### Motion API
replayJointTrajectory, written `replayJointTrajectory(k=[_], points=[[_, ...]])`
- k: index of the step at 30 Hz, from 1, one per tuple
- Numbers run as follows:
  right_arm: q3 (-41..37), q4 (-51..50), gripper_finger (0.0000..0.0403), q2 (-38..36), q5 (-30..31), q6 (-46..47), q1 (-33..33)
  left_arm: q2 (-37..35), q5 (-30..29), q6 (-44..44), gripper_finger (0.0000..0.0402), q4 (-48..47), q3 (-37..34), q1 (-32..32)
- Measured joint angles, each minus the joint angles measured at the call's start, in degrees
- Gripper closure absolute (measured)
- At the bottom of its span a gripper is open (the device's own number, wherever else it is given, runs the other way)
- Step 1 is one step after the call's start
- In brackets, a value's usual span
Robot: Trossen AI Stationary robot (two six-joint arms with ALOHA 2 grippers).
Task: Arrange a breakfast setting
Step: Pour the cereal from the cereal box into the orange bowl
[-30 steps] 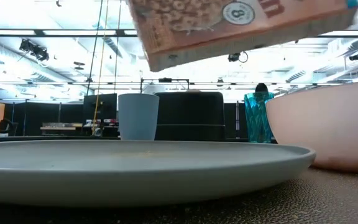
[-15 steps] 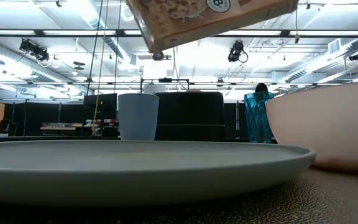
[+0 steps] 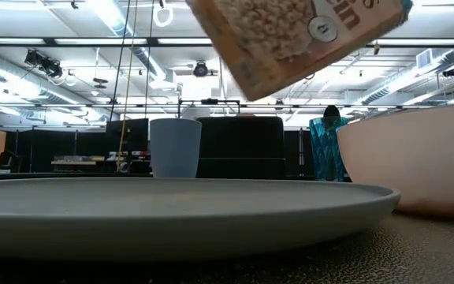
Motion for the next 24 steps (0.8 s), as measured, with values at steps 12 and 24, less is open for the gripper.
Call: replayJointTrajectory(k=[12, 24], points=[[0.00, 10.14, 0.0271, -1.42, 8.38, -9.85, -0.01, -19.22, -10.96, 1.69, 0.0394, 27.97, -30.92, 6.17], [-1.48, 9.96, 0.0271, -1.38, 11.40, -9.22, 0.00, -39.32, -23.61, -0.18, 0.0392, 37.66, -53.11, 8.94]])
